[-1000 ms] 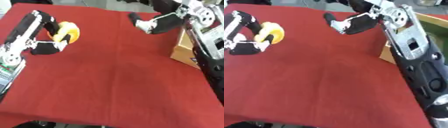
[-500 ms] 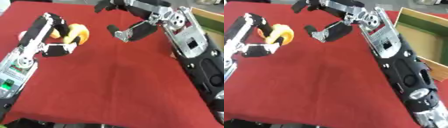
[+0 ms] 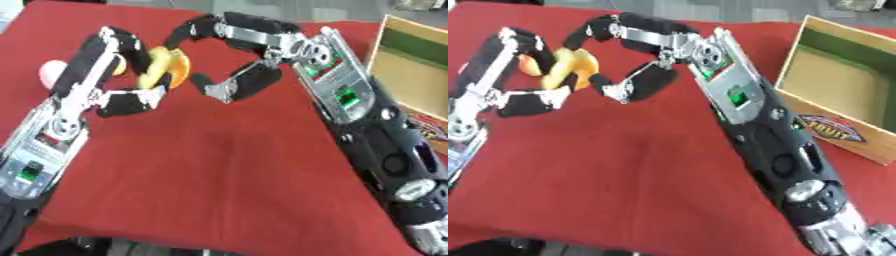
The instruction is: Pick up the objects with one hand, pass them to the other hand, and then place them into the box on the other side of the table.
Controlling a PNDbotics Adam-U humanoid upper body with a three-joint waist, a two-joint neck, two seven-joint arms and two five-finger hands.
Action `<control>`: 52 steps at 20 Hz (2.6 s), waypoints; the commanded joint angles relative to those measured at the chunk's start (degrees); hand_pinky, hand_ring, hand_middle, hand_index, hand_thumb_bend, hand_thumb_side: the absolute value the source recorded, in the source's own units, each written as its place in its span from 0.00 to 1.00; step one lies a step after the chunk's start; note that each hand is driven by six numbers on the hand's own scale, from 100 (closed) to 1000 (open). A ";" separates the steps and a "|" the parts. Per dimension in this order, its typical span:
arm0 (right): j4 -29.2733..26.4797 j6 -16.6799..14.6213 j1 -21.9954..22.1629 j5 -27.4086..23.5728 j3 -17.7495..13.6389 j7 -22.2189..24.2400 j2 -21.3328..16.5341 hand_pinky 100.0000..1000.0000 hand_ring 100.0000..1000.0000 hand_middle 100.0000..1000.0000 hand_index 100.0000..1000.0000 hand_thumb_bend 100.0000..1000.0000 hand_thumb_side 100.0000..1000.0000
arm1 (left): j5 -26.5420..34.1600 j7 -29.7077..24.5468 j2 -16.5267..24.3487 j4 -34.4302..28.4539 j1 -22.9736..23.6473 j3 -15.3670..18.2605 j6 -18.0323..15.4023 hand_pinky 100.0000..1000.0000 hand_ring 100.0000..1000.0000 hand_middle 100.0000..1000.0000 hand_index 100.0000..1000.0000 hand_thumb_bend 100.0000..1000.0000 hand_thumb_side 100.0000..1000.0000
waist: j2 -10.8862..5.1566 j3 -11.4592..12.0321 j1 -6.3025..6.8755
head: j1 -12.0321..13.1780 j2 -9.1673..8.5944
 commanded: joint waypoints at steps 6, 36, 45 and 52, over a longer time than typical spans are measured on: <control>2.43 -2.43 -0.85 3.44 -0.46 0.87 1.98 0.96 1.00 0.82 0.92 0.00 0.07 | -1.43 0.17 -0.08 -1.86 -0.81 -0.32 -1.86 0.56 0.34 0.24 0.33 0.16 0.00 | -1.93 0.42 -0.27 | -0.97 0.40; 3.89 -2.89 -1.54 6.06 -2.58 1.73 1.67 0.96 1.00 0.85 0.95 0.03 0.11 | 0.02 -1.08 1.35 -3.74 -0.32 -1.08 -4.39 0.56 0.34 0.24 0.32 0.19 0.00 | -1.37 0.96 -0.07 | -3.19 0.09; 5.89 -1.39 -1.55 4.93 -3.07 1.38 2.18 0.93 1.00 0.66 0.80 0.00 0.03 | -0.21 -0.90 1.17 -4.45 -0.64 -1.29 -5.39 0.56 0.34 0.24 0.32 0.18 0.00 | -1.21 1.21 -0.03 | -3.41 -0.02; 5.63 2.87 -1.36 -1.26 -2.95 -2.36 2.44 0.88 0.92 0.39 0.54 0.00 0.00 | 0.61 -0.91 0.79 -3.84 -0.61 -1.38 -5.43 0.56 0.34 0.24 0.33 0.17 0.00 | -0.99 1.25 -0.05 | -3.58 0.04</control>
